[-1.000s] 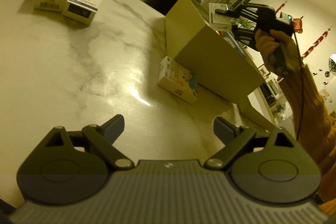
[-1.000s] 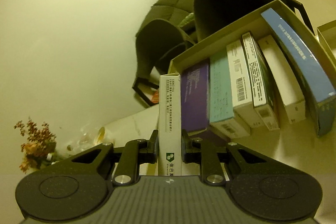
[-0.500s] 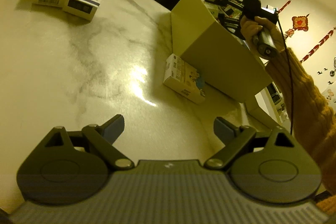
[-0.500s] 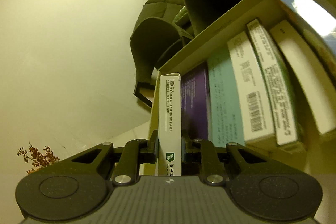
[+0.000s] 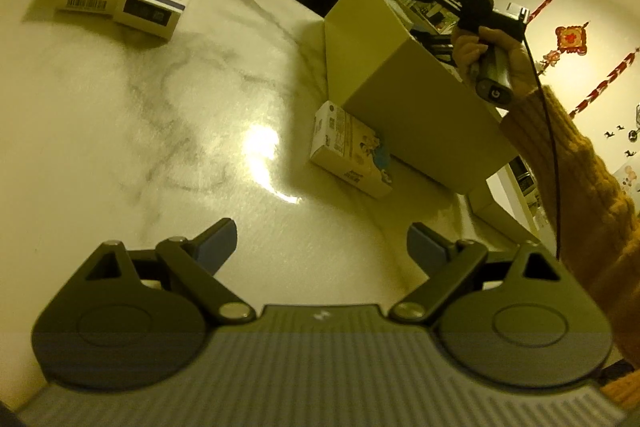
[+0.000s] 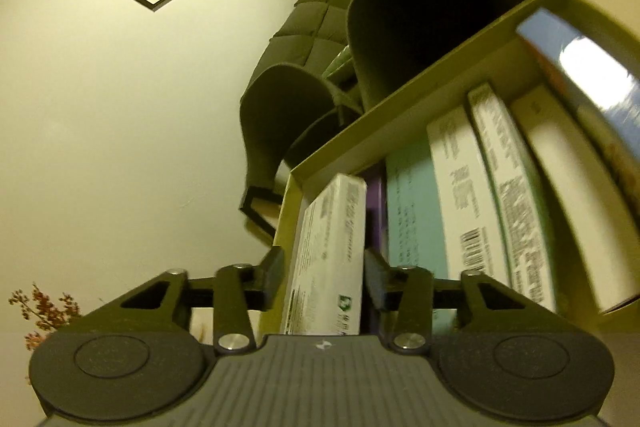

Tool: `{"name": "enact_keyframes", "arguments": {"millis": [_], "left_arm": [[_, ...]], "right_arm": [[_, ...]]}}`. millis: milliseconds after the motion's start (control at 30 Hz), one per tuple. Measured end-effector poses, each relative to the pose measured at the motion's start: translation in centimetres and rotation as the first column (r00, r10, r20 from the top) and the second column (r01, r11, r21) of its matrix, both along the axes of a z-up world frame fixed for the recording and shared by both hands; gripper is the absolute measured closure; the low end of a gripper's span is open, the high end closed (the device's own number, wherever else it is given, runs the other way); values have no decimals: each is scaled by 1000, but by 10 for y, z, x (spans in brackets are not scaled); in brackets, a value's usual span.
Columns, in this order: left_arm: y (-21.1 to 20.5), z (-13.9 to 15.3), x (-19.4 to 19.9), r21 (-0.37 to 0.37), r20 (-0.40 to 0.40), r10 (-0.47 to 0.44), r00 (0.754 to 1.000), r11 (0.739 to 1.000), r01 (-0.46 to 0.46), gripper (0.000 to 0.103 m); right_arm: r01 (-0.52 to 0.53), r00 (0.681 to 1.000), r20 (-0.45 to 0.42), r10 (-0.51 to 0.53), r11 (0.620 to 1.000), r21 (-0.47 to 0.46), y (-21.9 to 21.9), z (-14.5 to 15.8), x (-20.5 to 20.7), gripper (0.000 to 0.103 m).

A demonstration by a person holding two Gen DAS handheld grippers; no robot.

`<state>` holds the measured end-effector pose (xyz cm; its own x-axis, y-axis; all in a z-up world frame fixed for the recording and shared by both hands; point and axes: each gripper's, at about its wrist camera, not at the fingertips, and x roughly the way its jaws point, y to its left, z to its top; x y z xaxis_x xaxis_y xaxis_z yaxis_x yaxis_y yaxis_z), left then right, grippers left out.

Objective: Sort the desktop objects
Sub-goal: 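Lower the green-and-white box into the tall box and open the right gripper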

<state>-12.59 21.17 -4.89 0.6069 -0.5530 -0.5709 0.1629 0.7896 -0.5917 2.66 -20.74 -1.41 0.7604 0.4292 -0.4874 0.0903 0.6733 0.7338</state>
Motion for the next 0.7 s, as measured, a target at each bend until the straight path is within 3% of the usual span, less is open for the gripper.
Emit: {"name": "enact_keyframes", "arguments": {"millis": [267, 433, 500, 700], "left_arm": [[2, 0, -1, -5, 6, -1, 1000, 1000, 1, 10], [0, -1, -1, -10, 6, -4, 1000, 1000, 4, 10], [1, -1, -1, -11, 6, -2, 1000, 1000, 2, 10], [6, -1, -1, -7, 0, 15, 1000, 1000, -15, 10]], "right_arm": [[-19, 999, 45, 26, 989, -148, 14, 18, -16, 53], [-69, 998, -6, 70, 959, -275, 38, 21, -15, 58], [-78, 997, -24, 74, 951, -300, 46, 18, -13, 66], [-63, 998, 2, 67, 950, -304, 55, 16, -1, 71]]}}
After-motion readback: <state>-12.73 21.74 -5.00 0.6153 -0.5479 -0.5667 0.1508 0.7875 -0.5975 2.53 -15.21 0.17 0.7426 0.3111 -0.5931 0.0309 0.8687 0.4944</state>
